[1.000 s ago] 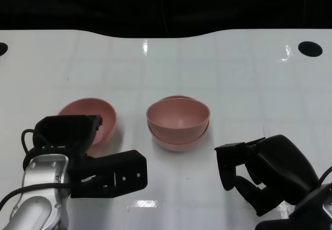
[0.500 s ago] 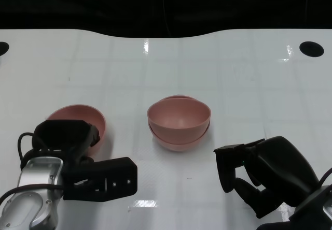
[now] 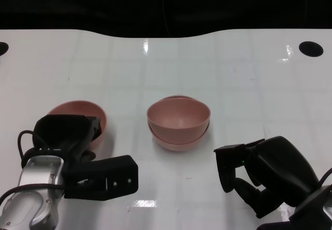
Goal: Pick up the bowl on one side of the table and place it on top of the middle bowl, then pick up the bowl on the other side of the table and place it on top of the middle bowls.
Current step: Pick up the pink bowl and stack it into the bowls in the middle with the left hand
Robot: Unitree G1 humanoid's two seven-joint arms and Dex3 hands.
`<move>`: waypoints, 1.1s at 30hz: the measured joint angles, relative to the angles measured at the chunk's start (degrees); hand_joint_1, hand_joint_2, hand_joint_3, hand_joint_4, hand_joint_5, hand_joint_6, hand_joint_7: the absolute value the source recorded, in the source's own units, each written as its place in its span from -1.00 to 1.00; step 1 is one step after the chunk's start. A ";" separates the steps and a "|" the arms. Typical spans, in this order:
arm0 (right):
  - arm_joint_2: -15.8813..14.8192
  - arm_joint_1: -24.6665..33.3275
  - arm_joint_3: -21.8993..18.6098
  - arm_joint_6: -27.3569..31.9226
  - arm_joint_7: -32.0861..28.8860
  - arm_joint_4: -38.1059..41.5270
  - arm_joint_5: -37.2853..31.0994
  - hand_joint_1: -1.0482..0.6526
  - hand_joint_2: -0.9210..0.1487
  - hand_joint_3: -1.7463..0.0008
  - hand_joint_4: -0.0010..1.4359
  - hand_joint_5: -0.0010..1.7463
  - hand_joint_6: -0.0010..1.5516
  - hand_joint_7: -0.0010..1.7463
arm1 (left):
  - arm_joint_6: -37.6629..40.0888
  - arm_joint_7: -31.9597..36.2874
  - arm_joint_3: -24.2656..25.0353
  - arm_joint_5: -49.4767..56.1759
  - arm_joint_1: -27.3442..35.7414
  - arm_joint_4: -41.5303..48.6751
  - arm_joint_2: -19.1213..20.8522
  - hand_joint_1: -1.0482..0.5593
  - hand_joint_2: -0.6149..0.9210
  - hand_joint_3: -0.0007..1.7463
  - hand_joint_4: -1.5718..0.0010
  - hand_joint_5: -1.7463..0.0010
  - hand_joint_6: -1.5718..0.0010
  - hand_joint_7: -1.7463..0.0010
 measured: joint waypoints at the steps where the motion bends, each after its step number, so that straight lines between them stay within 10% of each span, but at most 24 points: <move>1: 0.00 0.00 0.00 0.00 0.00 0.00 0.00 0.18 0.50 -0.73 0.43 1.00 0.12 0.81 | 0.00 0.02 0.00 -0.11 0.00 0.00 0.00 -0.10 1.00 -0.65 0.00 -1.00 0.10 -0.38; 11: 0.05 -0.35 -0.02 0.03 -0.01 0.95 -0.01 0.17 0.48 -0.73 0.42 1.00 0.11 0.82 | -1.91 0.96 1.60 -0.80 0.64 -8.67 2.60 -0.03 0.95 -0.77 -0.06 -1.00 0.02 -0.28; 33: 0.46 -0.47 0.44 0.87 -0.03 1.12 -0.15 0.13 0.48 -0.74 0.40 1.00 0.10 0.83 | -2.39 -1.10 3.04 -1.38 -1.67 -16.44 3.09 0.03 0.88 -0.64 -0.09 -1.00 0.23 -0.98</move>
